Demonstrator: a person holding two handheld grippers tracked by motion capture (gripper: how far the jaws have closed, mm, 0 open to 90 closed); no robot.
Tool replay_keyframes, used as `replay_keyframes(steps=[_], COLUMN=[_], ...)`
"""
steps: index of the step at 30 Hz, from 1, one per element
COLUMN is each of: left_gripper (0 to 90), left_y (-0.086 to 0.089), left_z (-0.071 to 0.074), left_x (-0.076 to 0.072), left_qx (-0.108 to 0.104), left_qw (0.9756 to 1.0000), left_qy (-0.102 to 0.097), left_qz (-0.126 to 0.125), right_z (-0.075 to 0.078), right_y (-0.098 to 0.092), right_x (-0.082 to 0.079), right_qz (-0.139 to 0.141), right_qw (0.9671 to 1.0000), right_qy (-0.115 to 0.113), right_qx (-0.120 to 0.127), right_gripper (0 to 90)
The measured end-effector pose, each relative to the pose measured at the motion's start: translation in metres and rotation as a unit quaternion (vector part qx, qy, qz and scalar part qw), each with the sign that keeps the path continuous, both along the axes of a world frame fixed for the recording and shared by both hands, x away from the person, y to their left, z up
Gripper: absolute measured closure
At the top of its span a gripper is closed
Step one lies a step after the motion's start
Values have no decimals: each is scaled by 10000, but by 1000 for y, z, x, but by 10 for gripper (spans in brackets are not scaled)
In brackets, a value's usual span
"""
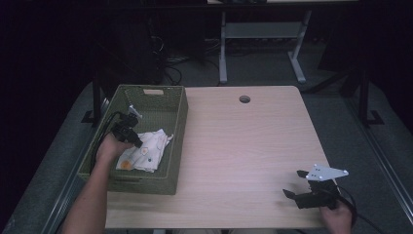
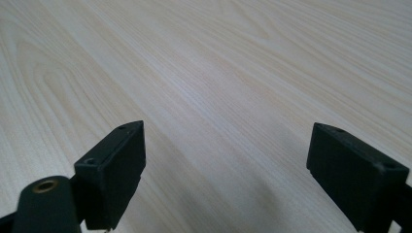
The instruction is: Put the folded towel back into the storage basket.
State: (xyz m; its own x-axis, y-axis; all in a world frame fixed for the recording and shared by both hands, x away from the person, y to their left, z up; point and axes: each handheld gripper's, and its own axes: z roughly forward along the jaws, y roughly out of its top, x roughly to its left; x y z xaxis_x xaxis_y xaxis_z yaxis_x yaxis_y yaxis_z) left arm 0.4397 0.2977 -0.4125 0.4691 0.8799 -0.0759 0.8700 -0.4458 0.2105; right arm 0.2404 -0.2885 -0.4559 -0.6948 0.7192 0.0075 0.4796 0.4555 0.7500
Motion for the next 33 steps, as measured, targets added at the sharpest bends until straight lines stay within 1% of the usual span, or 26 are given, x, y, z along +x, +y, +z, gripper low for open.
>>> replay_keyframes(steps=[1,2,3,4,5,7,8,9,11,12,13,14,16,17,22,24,27,28,30,31,32,33], left_gripper=[819,818,813,814,816,815,812,792,785,778,769,762,745,737,702,686,649,637,631,628,620,615], left_y=[-1,-1,-2,-3,-3,-2,-1,-1,-1,0,-1,0,0,0,-2,-3,-5,-5,-6,-6,-7,-7], left_z=[-4,-4,-8,-13,-13,-12,-11,-9,-7,-5,-3,0,5,8,11,13,18,18,22,24,26,28], left_x=[0,0,1,2,2,3,4,3,2,1,0,-1,-4,-7,-12,-14,-20,-20,-24,-26,-28,-29], left_qx=[19,19,117,144,144,30,48,88,76,80,68,65,-95,-193,-278,-303,-469,-469,-634,-707,-757,-762], left_qw=[10000,10000,9999,9999,9999,9999,9999,9999,9998,9999,9999,9999,9997,9993,9990,9988,9976,9976,9964,9958,9951,9949], left_qy=[37,37,88,86,86,41,37,28,-16,-15,-39,-89,-169,-262,-331,-362,-476,-476,-533,-560,-610,-641], left_qz=[24,24,-7,-10,-10,135,125,120,156,125,150,116,148,186,150,155,152,152,155,147,164,140], right_z=[0,0,0,0,0,0,0,1,1,1,1,1,1,1,1,1,1,1,0,0,-1,-2], right_y=[1,1,1,1,1,0,1,0,1,0,0,1,1,1,1,0,0,0,0,0,0,0], right_x=[0,0,0,0,0,0,0,-1,-1,-2,-1,-1,0,0,0,0,0,0,0,0,1,1], right_qz=[-7,-7,-5,-2,-4,2,-2,6,6,17,24,5,36,46,53,44,29,29,32,1,13,29], right_qw=[10000,10000,10000,10000,10000,10000,10000,10000,10000,10000,10000,10000,10000,10000,10000,10000,10000,10000,10000,10000,10000,10000], right_qy=[4,4,15,10,11,8,10,-33,-28,-37,-41,-20,-35,-41,-23,-24,0,0,-38,-3,9,12], right_qx=[33,33,31,31,31,20,28,-24,22,27,22,28,-3,-10,-30,5,-25,-25,-1,7,4,-9], right_gripper=[135,135,135,135,136,135,135,135,135,135,135,135,135,135,135,135,135,135,136,135,135,136])
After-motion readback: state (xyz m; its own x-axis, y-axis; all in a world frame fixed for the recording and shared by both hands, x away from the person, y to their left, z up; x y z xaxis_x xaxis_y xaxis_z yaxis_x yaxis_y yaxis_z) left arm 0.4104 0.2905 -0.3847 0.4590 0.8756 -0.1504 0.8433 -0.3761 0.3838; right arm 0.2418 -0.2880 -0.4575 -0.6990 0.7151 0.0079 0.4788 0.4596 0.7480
